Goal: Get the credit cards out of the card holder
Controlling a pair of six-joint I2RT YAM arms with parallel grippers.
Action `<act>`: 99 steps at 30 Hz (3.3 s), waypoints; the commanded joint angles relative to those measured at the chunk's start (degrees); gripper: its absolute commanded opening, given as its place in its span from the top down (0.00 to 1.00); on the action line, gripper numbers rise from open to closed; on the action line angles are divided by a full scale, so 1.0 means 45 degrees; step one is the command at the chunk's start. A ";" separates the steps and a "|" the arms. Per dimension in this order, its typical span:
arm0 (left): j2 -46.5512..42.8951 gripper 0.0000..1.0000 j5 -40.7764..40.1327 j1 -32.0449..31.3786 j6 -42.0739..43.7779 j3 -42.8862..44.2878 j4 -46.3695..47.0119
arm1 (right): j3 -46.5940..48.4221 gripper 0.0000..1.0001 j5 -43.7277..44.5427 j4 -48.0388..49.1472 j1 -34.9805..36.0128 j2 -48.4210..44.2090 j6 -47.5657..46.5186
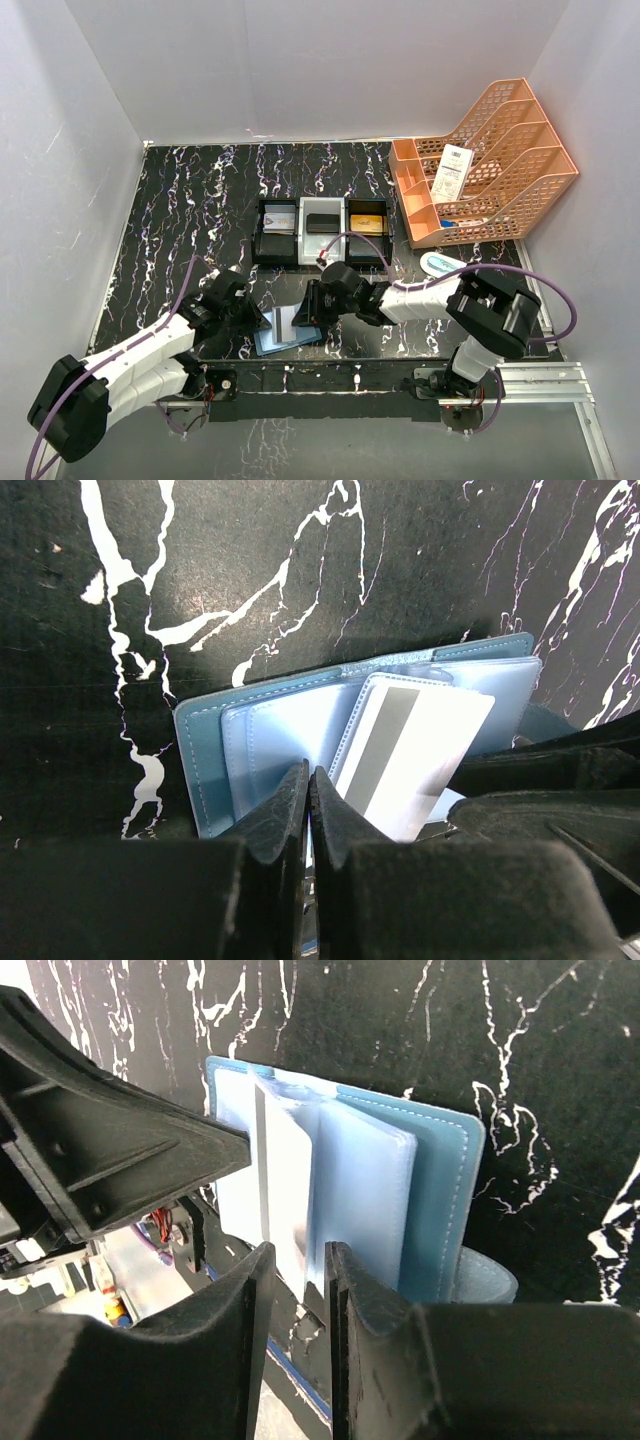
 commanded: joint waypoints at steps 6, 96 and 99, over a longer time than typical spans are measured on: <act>0.0102 1.00 -0.0119 -0.0055 0.0251 -0.0209 -0.0871 | 0.0081 0.95 -0.0241 0.1404 -0.0028 0.0793 0.0283; -0.0496 0.98 0.0048 -0.0230 -0.0080 -0.0215 -0.2511 | 0.0338 0.92 -0.1300 0.2671 0.0186 0.1234 0.0453; -0.0470 0.98 0.0038 -0.0231 -0.0054 -0.0196 -0.2511 | 0.0356 1.00 -0.1464 0.2749 0.0183 0.1172 0.0333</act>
